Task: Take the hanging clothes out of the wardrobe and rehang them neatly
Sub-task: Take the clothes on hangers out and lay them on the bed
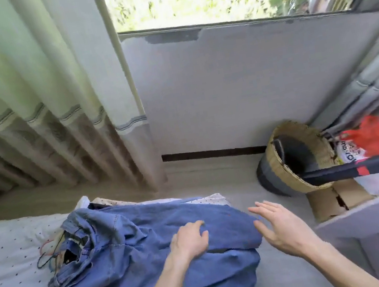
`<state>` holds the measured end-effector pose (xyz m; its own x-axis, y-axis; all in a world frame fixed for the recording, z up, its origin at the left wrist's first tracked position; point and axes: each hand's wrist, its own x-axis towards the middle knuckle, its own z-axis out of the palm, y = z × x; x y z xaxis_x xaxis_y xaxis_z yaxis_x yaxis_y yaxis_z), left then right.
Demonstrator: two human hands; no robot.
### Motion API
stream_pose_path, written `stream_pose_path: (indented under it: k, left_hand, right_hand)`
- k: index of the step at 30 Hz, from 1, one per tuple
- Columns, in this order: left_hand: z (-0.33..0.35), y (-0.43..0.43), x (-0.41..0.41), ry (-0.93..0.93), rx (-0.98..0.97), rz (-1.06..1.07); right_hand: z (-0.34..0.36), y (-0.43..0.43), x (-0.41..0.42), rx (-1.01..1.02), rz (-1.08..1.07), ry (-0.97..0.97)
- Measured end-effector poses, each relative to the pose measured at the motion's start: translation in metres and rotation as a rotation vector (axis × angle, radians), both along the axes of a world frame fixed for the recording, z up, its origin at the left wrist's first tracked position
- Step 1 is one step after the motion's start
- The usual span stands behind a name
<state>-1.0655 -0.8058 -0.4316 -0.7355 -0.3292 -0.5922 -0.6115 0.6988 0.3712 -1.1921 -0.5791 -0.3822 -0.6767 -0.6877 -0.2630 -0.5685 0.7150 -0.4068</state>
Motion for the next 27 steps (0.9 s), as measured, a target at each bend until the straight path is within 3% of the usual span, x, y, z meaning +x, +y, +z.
stream_pose_path:
  k: [6,15,27]
  left_hand:
    - [0.044,0.132,-0.071,0.049,-0.118,-0.388]
    - [0.114,0.418,-0.147,0.302,-0.025,-0.969]
    - [0.217,0.693,-0.204,0.549,0.237,-1.367]
  right_hand:
    - [0.039,0.166,0.023,-0.104,-0.352,0.119]
    - [0.089,0.408,0.104,-0.148,-0.948,0.327]
    - [0.174,0.617,0.130,-0.076,-1.437,0.675]
